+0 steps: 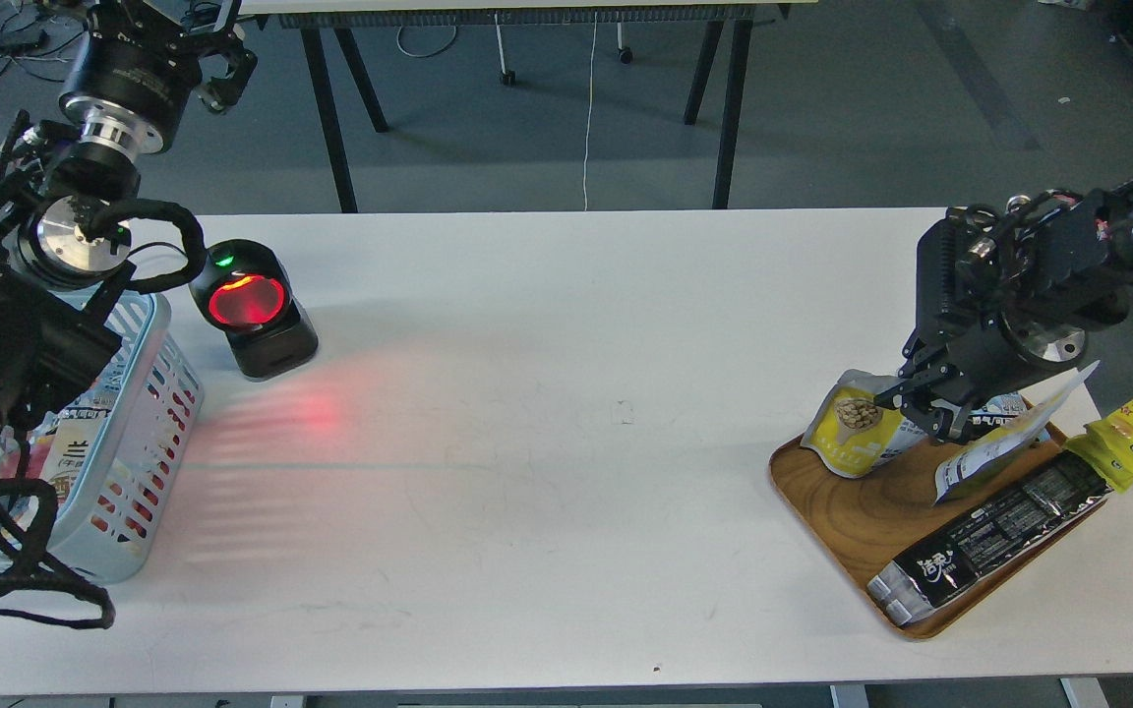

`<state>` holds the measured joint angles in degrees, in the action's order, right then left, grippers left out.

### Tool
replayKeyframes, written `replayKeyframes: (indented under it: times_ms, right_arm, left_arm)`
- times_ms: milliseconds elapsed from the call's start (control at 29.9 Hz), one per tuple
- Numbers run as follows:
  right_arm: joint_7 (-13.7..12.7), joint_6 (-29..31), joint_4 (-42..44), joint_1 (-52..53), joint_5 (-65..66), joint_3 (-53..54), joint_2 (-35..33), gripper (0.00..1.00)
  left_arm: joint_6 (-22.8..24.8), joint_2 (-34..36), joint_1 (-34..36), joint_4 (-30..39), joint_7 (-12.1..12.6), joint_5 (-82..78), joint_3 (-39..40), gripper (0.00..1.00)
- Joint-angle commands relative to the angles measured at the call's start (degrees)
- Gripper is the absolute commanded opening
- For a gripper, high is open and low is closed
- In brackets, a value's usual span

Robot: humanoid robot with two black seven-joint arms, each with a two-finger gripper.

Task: Scan snack and place in basket
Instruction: 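Lift the yellow pouch with the right gripper and carry it to the table center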

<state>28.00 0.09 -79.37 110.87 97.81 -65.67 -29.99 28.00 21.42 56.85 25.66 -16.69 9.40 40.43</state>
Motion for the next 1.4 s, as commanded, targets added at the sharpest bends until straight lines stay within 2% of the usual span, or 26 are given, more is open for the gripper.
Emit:
replayKeyframes:
  times_ms: [0, 200, 434, 735, 1370]
  right_arm:
    - [0.00, 0.26, -0.79, 3.55, -0.60, 2.03, 0.02, 0.00]
    - [0.00, 0.78, -3.16, 8.13, -3.94, 5.90, 2.39, 0.00]
    - [0.00, 0.78, 0.35, 8.39, -9.04, 9.68, 13.37, 0.00]
    - [0.00, 0.70, 12.21, 5.76, -14.57, 11.09, 29.99, 0.00]
    - [0.00, -0.09, 17.14, -0.92, -17.04, 14.51, 29.99, 0.00]
  left_arm:
    - [0.00, 0.03, 0.02, 0.00, 0.00, 0.00, 0.00, 1.00]
    - [0.00, -0.06, 0.11, 0.00, 0.08, 0.00, 0.00, 1.00]
    - [0.00, -0.15, 0.02, 0.00, 0.08, 0.00, -0.09, 1.00]
    - [0.00, 0.03, 0.02, 0.00, 0.08, 0.00, 0.00, 1.00]
    - [0.00, -0.41, -0.07, 0.00, 0.00, 0.00, -0.09, 1.00]
